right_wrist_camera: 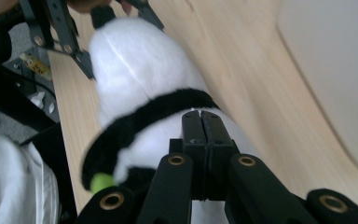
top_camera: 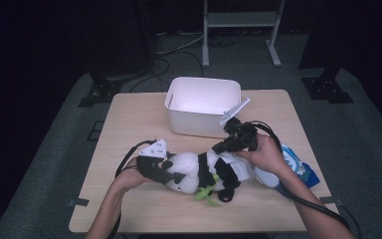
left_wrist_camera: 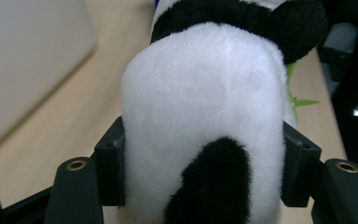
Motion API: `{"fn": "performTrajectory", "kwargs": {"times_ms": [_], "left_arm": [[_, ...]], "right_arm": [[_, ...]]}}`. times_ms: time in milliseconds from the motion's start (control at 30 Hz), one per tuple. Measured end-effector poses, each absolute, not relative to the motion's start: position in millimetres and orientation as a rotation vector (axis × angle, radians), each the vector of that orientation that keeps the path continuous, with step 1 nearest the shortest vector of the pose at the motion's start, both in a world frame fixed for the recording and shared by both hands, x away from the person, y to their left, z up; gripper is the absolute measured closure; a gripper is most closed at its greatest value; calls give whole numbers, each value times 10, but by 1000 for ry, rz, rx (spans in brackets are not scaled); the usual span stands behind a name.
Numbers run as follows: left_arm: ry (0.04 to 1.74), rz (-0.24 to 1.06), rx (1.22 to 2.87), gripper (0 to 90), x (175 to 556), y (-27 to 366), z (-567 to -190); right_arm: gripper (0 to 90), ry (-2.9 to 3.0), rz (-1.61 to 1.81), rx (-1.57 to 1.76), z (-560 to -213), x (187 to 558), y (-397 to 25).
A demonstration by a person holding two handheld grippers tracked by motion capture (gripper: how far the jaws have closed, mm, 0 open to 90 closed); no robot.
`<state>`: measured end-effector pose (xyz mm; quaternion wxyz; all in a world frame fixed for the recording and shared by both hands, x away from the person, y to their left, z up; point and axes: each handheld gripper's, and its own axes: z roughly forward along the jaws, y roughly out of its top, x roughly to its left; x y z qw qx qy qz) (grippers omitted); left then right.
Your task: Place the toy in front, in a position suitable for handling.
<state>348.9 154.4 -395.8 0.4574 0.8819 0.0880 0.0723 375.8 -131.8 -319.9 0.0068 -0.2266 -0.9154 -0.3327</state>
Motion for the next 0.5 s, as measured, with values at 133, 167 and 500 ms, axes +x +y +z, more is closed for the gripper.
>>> {"fn": "performTrajectory", "kwargs": {"times_ms": [133,167,500], "left_arm": [[153,239,2186,338,3556,1524,-3914],[147,241,2187,337,3561,1529,-3915],[208,173,2163,308,3539,1683,-4101]], "right_arm": [[891,-2876,-1095,-677,-3017,3828,-1145],[891,-2874,-1114,-670,-2979,3837,-1091],[886,-2832,-1187,-664,-2991,3876,-939]]}}
